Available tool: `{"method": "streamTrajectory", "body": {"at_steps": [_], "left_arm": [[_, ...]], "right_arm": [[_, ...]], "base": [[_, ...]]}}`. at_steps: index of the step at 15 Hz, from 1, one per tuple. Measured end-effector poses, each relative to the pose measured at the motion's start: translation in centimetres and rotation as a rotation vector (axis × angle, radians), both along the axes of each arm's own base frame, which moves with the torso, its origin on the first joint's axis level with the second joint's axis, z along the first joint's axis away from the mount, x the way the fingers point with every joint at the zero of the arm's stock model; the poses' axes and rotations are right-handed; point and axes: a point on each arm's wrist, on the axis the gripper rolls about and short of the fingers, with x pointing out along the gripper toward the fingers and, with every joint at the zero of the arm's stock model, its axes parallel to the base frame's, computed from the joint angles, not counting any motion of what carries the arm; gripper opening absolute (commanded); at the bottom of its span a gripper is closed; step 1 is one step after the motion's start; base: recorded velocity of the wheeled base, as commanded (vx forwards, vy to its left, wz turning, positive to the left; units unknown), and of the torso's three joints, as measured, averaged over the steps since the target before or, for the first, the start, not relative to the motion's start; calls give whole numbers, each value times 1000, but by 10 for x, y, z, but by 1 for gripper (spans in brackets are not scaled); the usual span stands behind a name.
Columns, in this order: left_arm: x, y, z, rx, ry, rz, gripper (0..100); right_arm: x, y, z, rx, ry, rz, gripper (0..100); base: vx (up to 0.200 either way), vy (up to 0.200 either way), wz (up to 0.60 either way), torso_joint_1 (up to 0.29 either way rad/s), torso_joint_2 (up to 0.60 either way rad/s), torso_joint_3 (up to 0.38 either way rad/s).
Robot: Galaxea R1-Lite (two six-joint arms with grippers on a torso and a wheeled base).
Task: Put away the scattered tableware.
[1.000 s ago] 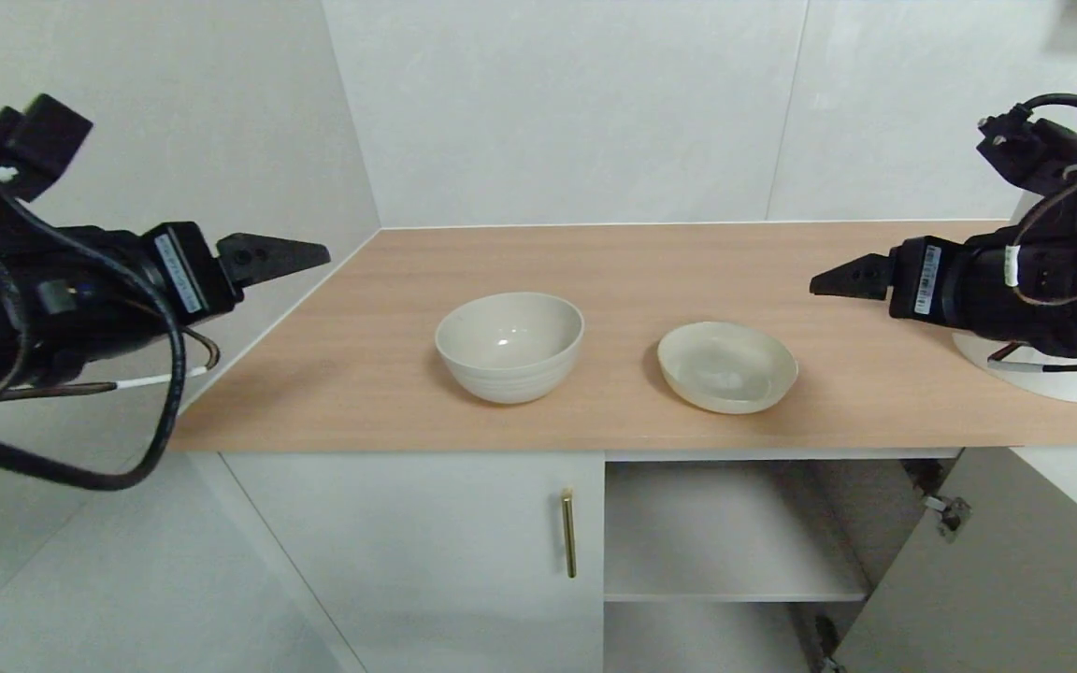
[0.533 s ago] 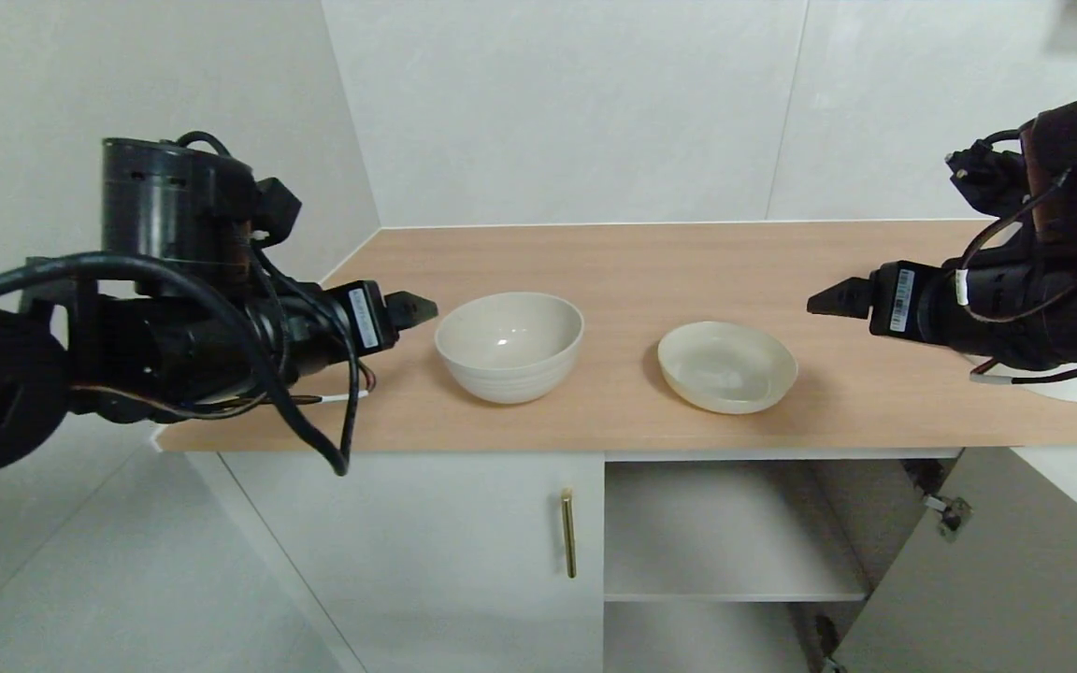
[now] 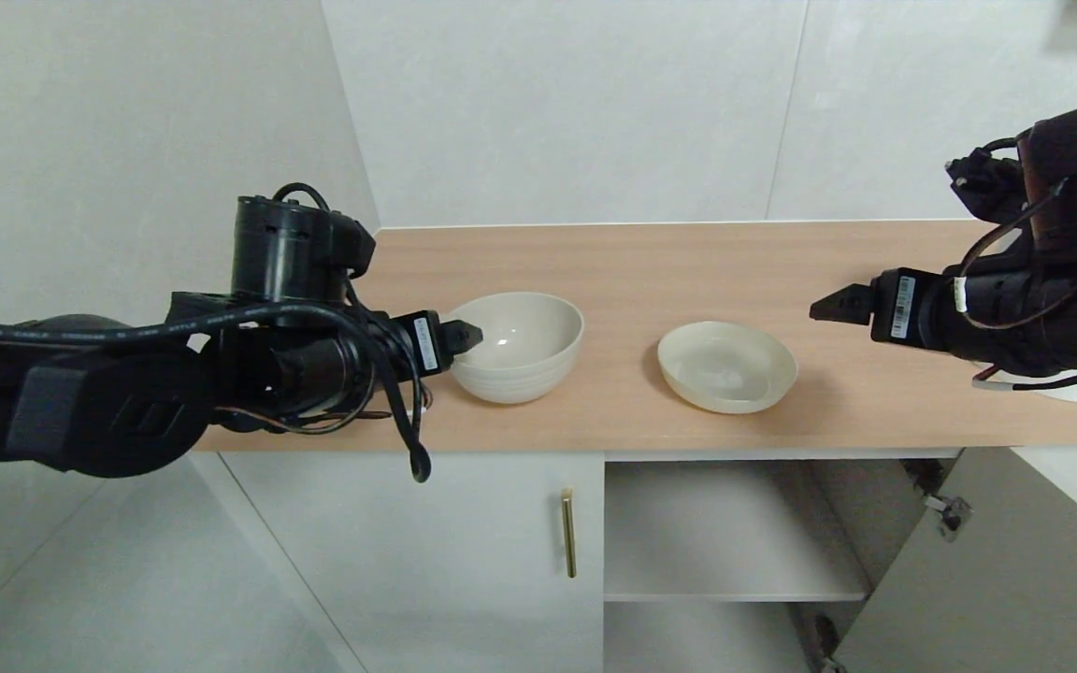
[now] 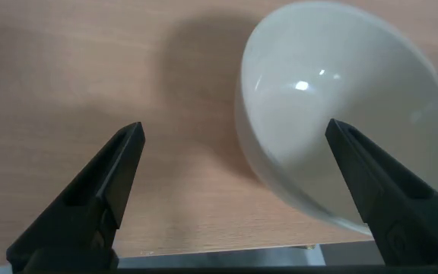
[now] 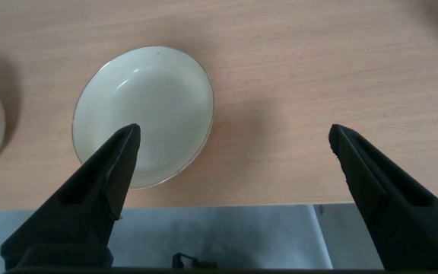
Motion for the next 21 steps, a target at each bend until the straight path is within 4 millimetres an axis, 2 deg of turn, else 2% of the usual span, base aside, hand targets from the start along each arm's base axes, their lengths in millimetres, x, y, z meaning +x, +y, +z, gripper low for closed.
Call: {"method": "streamTrajectory", "body": {"at_steps": [1, 7, 10, 12, 16, 21], "left_arm": [[1, -1, -2, 2, 6, -3, 0], [2, -4, -4, -13, 1, -2, 0], [-5, -1, 5, -20, -26, 9, 0], [-18, 3, 20, -37, -66, 4, 0], [-42, 11, 42, -63, -131, -13, 0], [-51, 12, 46, -70, -143, -28, 0]], "right_arm": [[0, 0, 0, 0, -1, 0, 100], [-1, 0, 0, 1, -1, 0, 100], [-1, 0, 0, 1, 0, 0, 100], [0, 0, -1, -2, 4, 1, 100], [11, 5, -13, -20, 42, -1, 100], [38, 17, -42, -52, 97, -24, 100]], "base": [[0, 0, 0, 0, 0, 0], [0, 0, 0, 0, 0, 0], [0, 0, 0, 0, 0, 0], [0, 0, 0, 0, 0, 0], [0, 0, 0, 0, 0, 0], [0, 0, 0, 0, 0, 0]]}}
